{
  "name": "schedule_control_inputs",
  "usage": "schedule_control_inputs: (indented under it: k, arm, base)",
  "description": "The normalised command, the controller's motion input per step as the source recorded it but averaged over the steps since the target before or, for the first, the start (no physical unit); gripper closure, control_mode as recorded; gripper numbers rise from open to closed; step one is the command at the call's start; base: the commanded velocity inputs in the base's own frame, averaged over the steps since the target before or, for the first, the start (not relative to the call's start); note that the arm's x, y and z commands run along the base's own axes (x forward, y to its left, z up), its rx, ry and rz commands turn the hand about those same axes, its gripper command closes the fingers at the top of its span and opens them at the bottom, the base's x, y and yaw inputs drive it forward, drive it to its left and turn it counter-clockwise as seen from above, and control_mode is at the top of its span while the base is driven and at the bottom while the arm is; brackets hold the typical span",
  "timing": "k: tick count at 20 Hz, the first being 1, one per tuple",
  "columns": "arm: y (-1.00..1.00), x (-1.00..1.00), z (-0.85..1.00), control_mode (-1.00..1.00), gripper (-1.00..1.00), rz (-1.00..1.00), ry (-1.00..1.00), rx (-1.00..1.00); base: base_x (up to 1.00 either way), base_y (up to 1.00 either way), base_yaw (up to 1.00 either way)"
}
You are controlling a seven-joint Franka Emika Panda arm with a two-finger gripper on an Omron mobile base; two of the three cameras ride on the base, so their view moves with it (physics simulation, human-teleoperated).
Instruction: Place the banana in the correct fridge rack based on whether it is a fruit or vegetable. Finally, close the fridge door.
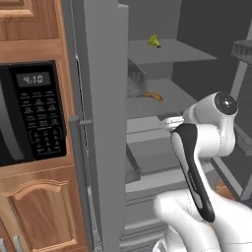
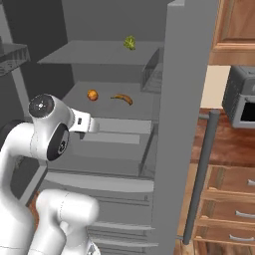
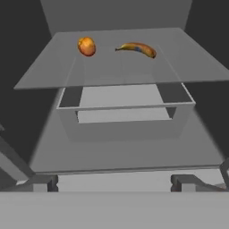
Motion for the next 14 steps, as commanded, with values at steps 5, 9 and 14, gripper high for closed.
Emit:
schedule_control_inputs:
  k: [5, 9, 14]
  arm:
    - [0.0, 0.0, 0.0, 1.0, -1.0, 0.0, 0.0, 0.0]
    - [0.0, 0.0, 0.0, 1.0, -1.0, 0.0, 0.0, 0.0]
    - [0.0, 0.0, 0.0, 1.0, -1.0, 0.0, 0.0, 0.0]
  base:
    - [-0.41, -0.01, 0.0]
    - [-0.36, -0.15, 0.0]
    - [-0.35, -0.22, 0.0]
